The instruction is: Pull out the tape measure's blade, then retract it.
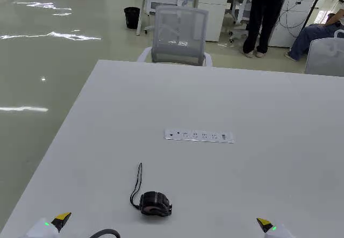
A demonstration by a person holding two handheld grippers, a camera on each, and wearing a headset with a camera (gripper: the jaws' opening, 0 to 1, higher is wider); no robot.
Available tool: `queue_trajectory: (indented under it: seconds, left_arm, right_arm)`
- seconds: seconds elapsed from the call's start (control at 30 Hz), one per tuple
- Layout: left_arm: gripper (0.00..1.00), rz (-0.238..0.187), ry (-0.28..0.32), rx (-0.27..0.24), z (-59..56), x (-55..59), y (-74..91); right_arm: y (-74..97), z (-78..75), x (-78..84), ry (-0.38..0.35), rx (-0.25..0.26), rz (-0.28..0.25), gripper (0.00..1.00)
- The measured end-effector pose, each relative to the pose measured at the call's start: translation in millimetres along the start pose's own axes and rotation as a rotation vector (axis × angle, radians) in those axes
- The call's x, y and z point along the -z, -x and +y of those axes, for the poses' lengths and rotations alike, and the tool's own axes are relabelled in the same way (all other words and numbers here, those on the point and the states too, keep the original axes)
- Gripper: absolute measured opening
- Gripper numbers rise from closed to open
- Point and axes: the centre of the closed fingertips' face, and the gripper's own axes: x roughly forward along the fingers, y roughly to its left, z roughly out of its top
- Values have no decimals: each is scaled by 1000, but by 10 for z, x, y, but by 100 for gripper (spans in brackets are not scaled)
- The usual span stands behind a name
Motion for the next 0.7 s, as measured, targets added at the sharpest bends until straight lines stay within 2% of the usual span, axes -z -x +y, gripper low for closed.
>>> queue_trajectory:
  seconds: [0.17,0.27,0.33,0.4,0.57,0.63,0.7]
  left_arm:
    - [99,-6,16,-12,90,60,185]
    - [99,-25,25,-11,110,51,263]
    - [99,-21,26,-5,120,52,303]
    - [99,-22,26,-5,142,52,363]
    - [99,-37,43,-24,228,51,492]
    - [99,-26,44,-35,286,76,517]
    - [99,-28,47,-39,292,77,529]
  right_arm:
    - [169,-11,48,-12,-10,-21,100]
    - [244,-39,70,-2,-11,-42,100]
    - [310,-44,72,15,-9,-46,100]
    - [384,-39,70,-11,-16,-60,100]
    - [557,-90,183,-50,15,-49,100]
    - [622,-138,230,-65,35,-57,100]
    - [666,-169,279,-72,48,-55,100]
